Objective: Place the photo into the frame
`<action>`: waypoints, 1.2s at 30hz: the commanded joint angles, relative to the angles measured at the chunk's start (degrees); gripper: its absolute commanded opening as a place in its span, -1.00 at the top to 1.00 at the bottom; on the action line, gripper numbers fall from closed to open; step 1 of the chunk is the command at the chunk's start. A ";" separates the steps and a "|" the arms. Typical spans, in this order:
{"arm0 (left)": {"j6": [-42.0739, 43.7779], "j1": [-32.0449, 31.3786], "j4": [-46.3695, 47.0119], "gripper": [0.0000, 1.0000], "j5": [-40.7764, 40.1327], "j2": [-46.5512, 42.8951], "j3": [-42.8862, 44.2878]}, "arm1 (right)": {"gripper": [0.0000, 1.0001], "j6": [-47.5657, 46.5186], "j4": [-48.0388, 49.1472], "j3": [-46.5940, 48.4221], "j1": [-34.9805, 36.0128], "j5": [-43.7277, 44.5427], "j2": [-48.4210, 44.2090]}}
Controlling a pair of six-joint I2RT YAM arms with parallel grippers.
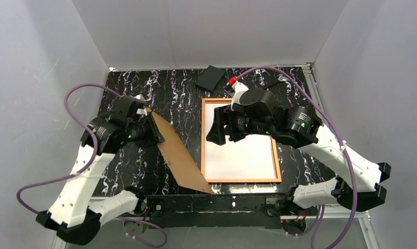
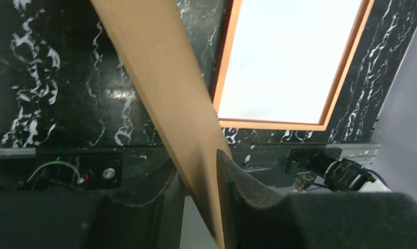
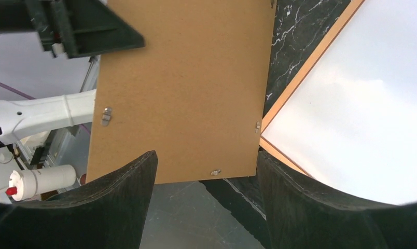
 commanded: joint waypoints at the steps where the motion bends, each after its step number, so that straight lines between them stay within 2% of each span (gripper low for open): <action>1: -1.11 -0.14 -8.94 0.61 -1.94 -5.20 -2.39 | -0.57 0.82 3.34 -0.34 -0.36 -1.35 0.24; 3: -0.81 -0.19 -11.03 0.88 -2.56 -6.39 -2.32 | -0.57 0.82 3.33 -0.18 -0.48 -1.83 0.78; 5: -0.26 -0.14 -12.96 1.00 -3.17 -6.82 -2.01 | -0.57 0.72 3.48 -0.21 -0.51 -2.21 1.21; 12: 1.71 -0.14 -13.67 1.00 -4.71 -6.62 -0.68 | -0.57 0.48 3.43 -0.35 -1.30 -3.39 2.19; 18: 6.33 -0.15 -10.26 1.00 -3.67 -4.90 6.48 | -0.58 0.25 4.51 -3.73 -4.30 -7.14 -0.17; 22: 9.61 -0.14 -5.53 1.00 -0.22 -3.53 11.50 | -0.60 0.43 7.94 -9.98 -9.16 -11.92 -4.96; 27: 10.64 -0.14 1.14 1.00 5.88 -1.23 15.30 | -0.84 -0.59 10.22 -17.71 -15.94 -14.32 -12.02; 33: 6.51 -0.17 16.51 1.00 13.73 -0.39 10.00 | -0.95 -2.98 8.97 -24.47 -24.44 -17.52 -17.77; 36: 3.13 -0.14 26.16 1.00 15.85 0.19 4.95 | -0.95 -3.35 8.69 -26.75 -27.98 -22.29 -18.98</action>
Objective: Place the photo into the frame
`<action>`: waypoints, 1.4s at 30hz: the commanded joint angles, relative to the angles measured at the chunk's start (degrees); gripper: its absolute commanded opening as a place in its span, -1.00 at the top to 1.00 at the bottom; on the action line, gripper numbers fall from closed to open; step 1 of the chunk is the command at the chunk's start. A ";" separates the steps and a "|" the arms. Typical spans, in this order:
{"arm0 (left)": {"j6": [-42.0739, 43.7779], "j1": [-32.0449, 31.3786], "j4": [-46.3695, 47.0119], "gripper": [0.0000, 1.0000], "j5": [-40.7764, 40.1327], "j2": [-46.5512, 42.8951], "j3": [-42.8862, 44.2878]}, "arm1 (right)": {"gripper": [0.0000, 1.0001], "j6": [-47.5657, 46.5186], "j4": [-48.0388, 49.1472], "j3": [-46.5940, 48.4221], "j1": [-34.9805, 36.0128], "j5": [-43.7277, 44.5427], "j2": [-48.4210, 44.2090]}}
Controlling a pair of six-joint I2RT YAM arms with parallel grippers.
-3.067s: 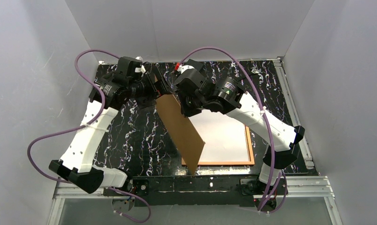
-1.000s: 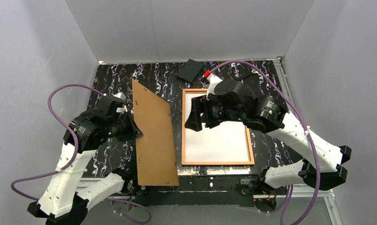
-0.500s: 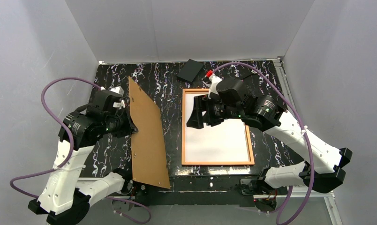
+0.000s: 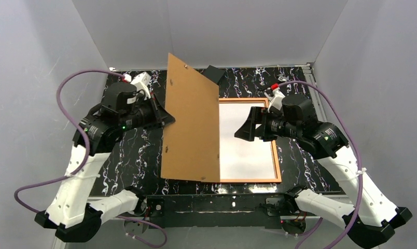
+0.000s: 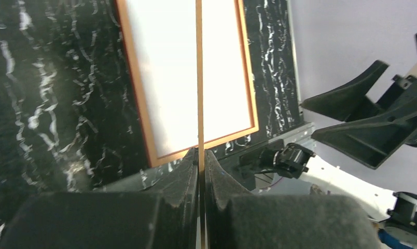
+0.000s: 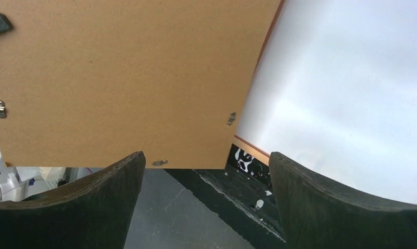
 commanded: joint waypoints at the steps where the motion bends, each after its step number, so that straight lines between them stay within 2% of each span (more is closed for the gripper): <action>1: -5.98 -0.05 18.86 1.00 7.05 1.01 -5.98 | -0.95 -1.51 1.55 -3.02 -4.31 -7.94 -1.38; 7: -12.44 -0.05 30.86 1.00 9.55 6.78 -11.68 | -0.95 -0.08 3.74 -7.12 -10.78 -17.19 -3.37; 14: -16.54 -0.06 39.67 1.00 11.01 15.45 -15.39 | -0.94 0.22 5.50 -12.57 -23.46 -28.58 -4.78; 23: -20.14 -1.59 48.82 1.00 15.56 25.89 -16.24 | -0.92 -3.58 4.23 -17.96 -37.26 -34.14 -3.51; 30: -19.73 -4.25 50.21 1.00 15.12 28.88 -17.55 | -0.92 -7.25 1.63 -20.23 -44.87 -31.10 -1.77; 42: -20.97 -7.43 51.77 1.00 13.47 27.61 -23.05 | -0.93 -9.62 -1.68 -20.81 -45.24 -14.84 2.94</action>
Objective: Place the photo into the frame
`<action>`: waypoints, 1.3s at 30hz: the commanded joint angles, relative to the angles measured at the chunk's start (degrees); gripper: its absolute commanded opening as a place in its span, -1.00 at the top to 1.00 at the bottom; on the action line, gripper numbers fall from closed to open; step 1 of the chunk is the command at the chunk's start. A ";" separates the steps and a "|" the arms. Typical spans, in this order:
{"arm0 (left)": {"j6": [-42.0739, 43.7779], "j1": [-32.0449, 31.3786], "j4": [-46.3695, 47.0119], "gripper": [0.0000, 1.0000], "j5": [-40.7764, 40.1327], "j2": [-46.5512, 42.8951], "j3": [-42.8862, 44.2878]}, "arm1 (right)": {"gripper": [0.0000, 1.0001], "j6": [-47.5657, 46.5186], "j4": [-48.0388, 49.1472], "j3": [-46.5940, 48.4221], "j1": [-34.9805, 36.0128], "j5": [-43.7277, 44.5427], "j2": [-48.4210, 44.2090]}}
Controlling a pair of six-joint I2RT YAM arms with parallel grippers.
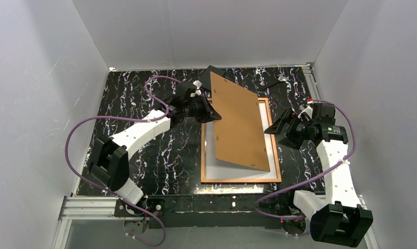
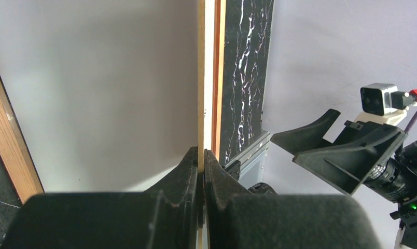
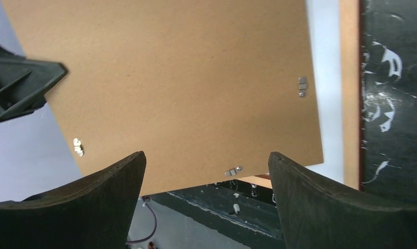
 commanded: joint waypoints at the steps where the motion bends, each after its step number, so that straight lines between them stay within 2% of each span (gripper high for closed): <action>1: -0.98 -1.25 1.05 1.00 1.59 -3.24 -1.71 | -0.93 -1.34 -0.63 -0.95 -0.24 6.28 2.07; 11: -0.18 -2.48 0.45 1.00 0.42 -7.10 -4.33 | -0.95 -1.13 0.97 -3.15 -0.53 11.92 6.63; 21: -2.33 -2.47 1.07 1.00 3.36 -9.71 -5.17 | -0.95 -0.98 5.12 -5.44 -0.79 12.30 13.24; 27: -3.08 -2.44 1.04 1.00 5.34 -7.84 -5.94 | -0.96 -1.70 6.87 -5.82 -0.85 12.58 18.67; 39: -1.05 -2.54 -4.36 1.00 6.40 -10.40 -3.22 | -0.94 -2.18 9.06 -4.21 -0.95 11.70 24.98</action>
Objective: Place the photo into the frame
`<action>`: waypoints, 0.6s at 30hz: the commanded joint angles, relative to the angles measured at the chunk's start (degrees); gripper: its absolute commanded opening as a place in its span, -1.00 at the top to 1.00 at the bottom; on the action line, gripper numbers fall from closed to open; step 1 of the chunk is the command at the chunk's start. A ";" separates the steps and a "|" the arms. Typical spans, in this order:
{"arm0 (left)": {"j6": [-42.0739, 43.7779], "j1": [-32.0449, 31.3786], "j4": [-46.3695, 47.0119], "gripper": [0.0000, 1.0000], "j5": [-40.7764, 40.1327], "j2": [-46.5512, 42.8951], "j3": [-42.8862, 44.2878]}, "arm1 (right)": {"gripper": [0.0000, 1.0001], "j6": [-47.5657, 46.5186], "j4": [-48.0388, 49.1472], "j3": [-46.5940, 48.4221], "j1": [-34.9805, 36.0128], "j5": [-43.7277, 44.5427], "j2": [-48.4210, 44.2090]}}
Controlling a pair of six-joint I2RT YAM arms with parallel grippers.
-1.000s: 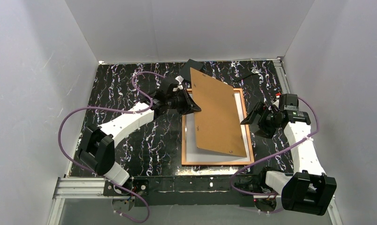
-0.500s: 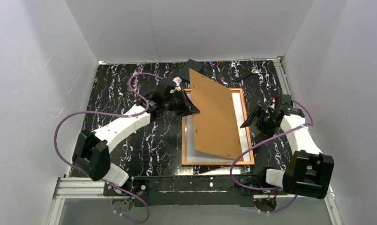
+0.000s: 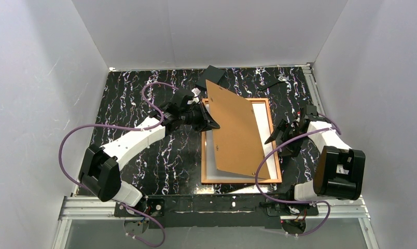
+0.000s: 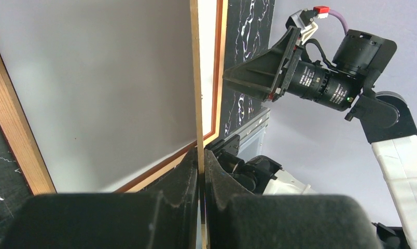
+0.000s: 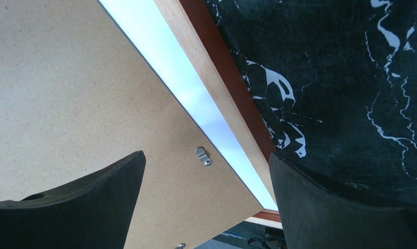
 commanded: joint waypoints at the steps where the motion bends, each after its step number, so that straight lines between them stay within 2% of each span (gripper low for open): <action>1: 0.53 -0.47 -1.68 1.00 5.04 -3.33 2.47 | -0.94 -1.04 2.11 1.69 -0.29 -1.60 1.15; 5: 0.60 -0.41 -0.69 1.00 5.56 -1.66 1.03 | -0.90 -1.04 3.24 1.14 -0.26 -4.60 2.26; 12: 5.60 0.11 -3.07 1.00 5.25 -1.78 -1.11 | -0.86 -1.04 4.70 1.02 -0.21 -8.98 4.38; 18: 4.29 3.96 -1.14 1.00 7.45 -1.07 -5.81 | -0.83 -1.36 4.91 2.08 -0.04 -10.53 6.46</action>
